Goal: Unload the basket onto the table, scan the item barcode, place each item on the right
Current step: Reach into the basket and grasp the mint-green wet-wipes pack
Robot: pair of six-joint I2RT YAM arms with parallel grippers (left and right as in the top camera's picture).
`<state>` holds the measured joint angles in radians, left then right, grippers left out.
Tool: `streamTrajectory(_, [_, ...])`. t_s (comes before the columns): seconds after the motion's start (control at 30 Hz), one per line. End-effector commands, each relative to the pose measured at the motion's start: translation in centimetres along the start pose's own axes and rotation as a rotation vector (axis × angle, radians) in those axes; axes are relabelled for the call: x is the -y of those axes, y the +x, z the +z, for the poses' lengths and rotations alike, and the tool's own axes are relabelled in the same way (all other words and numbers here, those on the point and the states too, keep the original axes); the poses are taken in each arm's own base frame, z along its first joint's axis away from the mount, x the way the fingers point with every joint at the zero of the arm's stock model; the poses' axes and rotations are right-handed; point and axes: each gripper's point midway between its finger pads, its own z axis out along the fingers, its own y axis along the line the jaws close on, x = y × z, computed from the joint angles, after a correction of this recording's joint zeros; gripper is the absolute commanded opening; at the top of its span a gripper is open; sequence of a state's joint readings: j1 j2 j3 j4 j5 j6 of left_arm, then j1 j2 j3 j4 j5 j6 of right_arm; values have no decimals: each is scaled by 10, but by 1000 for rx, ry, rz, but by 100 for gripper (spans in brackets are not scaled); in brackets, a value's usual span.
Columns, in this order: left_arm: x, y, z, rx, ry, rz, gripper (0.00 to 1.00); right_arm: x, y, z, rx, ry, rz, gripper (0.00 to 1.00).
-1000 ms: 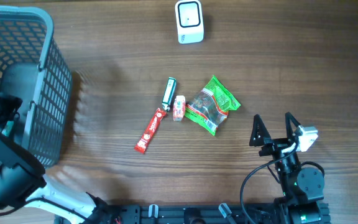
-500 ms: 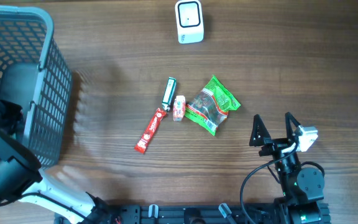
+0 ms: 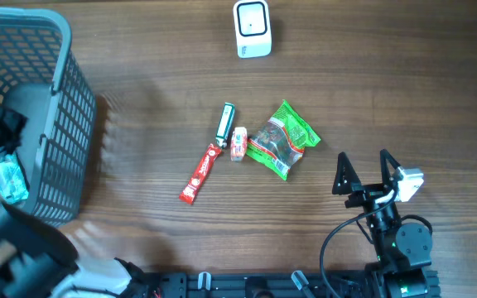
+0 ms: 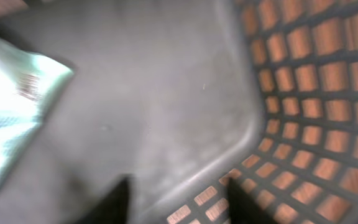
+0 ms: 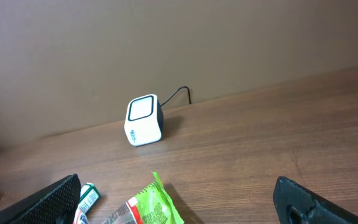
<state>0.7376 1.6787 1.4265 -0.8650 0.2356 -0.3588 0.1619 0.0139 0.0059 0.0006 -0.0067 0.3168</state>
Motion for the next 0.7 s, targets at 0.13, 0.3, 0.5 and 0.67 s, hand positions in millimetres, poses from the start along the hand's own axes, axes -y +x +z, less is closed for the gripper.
streamTrajectory(0.13, [-66, -9, 15, 46, -319, 82, 100, 2, -2, 0, 11, 8, 1, 100])
streamTrajectory(0.3, [-91, -2, 49, -47, -352, 222, 100, 2, -2, 0, 11, 8, 1, 100])
streamTrajectory(0.5, [-106, -15, 57, -30, -325, 231, 100, 2, -2, 0, 11, 8, 1, 100])
streamTrajectory(0.67, [-116, -3, 77, -98, -320, 214, 100, 2, -2, 0, 11, 8, 1, 100])
